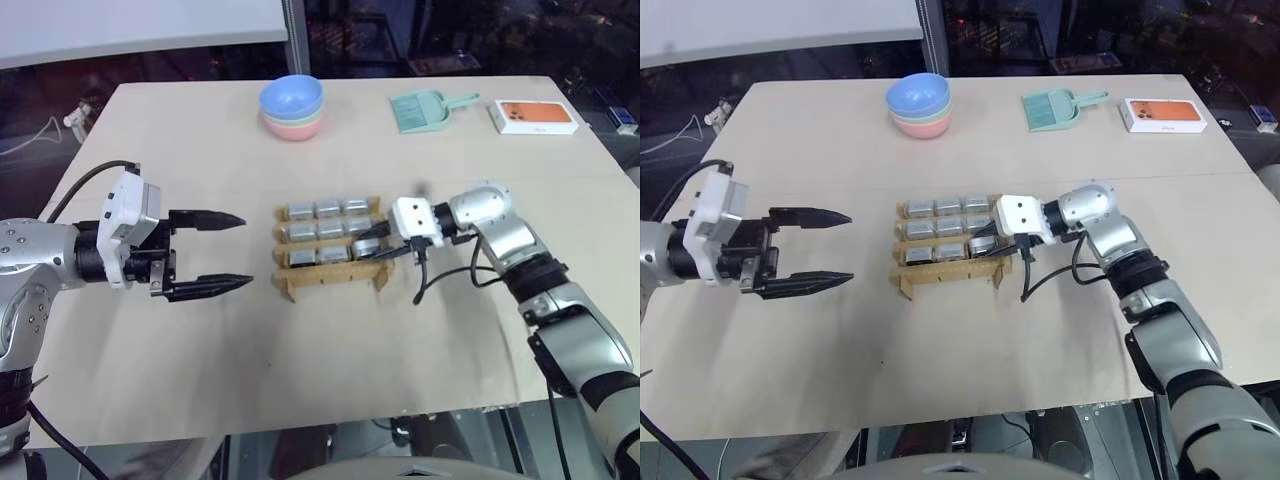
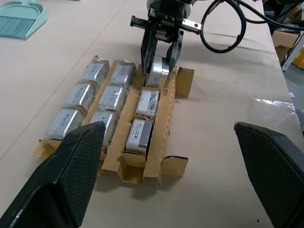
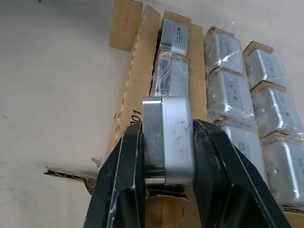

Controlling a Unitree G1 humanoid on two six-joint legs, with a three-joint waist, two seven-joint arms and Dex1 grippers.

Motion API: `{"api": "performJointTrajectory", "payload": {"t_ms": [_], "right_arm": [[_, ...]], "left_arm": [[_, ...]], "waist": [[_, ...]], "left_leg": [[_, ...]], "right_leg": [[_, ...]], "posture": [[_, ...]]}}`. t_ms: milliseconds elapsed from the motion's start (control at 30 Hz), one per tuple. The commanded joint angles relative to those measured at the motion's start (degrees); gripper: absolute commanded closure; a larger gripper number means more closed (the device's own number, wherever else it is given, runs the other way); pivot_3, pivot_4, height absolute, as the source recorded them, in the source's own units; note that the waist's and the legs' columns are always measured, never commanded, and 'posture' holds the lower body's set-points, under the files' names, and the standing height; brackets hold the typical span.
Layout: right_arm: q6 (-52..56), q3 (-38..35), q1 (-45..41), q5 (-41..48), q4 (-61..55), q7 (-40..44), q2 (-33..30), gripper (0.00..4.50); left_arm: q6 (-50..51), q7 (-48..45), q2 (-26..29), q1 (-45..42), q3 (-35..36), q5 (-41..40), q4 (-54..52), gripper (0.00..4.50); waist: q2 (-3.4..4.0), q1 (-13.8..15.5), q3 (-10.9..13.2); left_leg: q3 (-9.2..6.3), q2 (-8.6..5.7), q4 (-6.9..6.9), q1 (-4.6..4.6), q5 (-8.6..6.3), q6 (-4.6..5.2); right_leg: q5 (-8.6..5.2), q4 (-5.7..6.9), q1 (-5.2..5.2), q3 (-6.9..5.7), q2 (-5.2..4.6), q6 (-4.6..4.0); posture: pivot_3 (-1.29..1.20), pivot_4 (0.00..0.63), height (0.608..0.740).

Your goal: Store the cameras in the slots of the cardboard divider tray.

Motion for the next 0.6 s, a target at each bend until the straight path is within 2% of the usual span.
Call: {"api": "performJointTrajectory", "payload": {"t_ms": [33, 100, 133, 200, 333, 467, 500, 600], "right_arm": [[3.93, -0.14, -0.47, 0.12, -1.24, 1.55, 0.0, 2.27], [4.98, -1.55, -0.45, 0.83, -1.41, -0.46, 0.79, 1.18], [6.25, -2.52, -0.65, 1.37, -1.65, -1.84, 1.17, 0.47], [9.84, -3.53, -0.51, 2.31, -4.51, -1.84, 0.22, 0.06], [17.0, -7.9, 3.29, 7.22, -14.61, -2.82, -3.01, 0.06], [24.54, -14.69, 12.64, 12.27, -26.96, -4.16, -10.83, 0.06], [25.04, -16.5, 15.39, 13.02, -28.82, -4.62, -12.9, 0.06], [22.42, -25.21, 31.81, 12.96, -29.15, -3.19, -21.93, 0.06]], "left_arm": [[-0.17, 0.13, 0.41, 0.2, 1.74, -0.55, -1.17, 0.0], [-0.14, 0.17, 0.41, 0.16, 1.69, -0.58, -1.13, 0.0], [-0.18, 0.25, 0.42, 0.09, 1.64, -0.52, -1.08, 0.0], [-0.7, 0.84, 0.11, 0.24, 1.58, 0.03, -1.14, 0.0], [-1.22, 2.93, -1.78, 3.67, 1.98, 0.64, -3.33, 0.0], [0.78, 8.56, -7.33, 9.91, 6.12, -2.59, -6.61, 0.0], [1.19, 10.24, -9.31, 11.41, 7.53, -3.57, -6.75, 0.0], [-4.45, 14.32, -17.5, 22.54, 9.0, 1.43, -6.6, 0.0]], "waist": [[0.01, 0.0, 0.0], [0.01, -0.04, 0.0], [0.01, -0.04, 0.01], [0.02, -0.04, 0.02], [0.03, 0.03, 0.02], [0.02, 0.71, 0.01], [0.0, 0.81, 0.0], [0.02, 0.16, 0.02]], "left_leg": [[-0.01, 0.0, 0.0, 0.0, 0.0, 0.0], [0.01, 0.0, 0.0, 0.0, 0.0, 0.0], [-0.01, 0.0, -0.01, 0.0, 0.0, 0.0], [-0.01, 0.0, -0.03, -0.01, 0.0, -0.01], [-0.01, 0.0, -0.03, -0.03, 0.0, 0.0], [-0.07, 0.0, -0.05, -0.09, -0.01, 0.0], [-0.1, 0.01, -0.05, -0.12, -0.03, 0.04], [-0.04, -0.11, -0.01, -0.08, -0.15, 0.25]], "right_leg": [[0.0, 0.01, 0.0, 0.0, 0.0, 0.0], [0.0, 0.0, -0.01, 0.01, 0.0, 0.0], [0.0, 0.0, -0.01, 0.0, 0.0, 0.0], [0.0, -0.01, -0.02, 0.0, 0.0, 0.0], [0.0, -0.03, -0.02, 0.0, -0.02, 0.01], [0.01, -0.07, 0.0, -0.08, -0.15, 0.02], [0.0, -0.08, 0.0, -0.13, -0.23, 0.02], [-0.01, -0.09, 0.0, -0.12, -0.2, 0.0]], "posture": [[0.0, 0.15, 0.74], [0.0, 0.15, 0.74], [0.0, 0.15, 0.74], [0.0, 0.15, 0.74], [0.0, 0.15, 0.74], [0.0, 0.15, 0.74], [0.0, 0.15, 0.74], [0.0, 0.15, 0.74]]}}
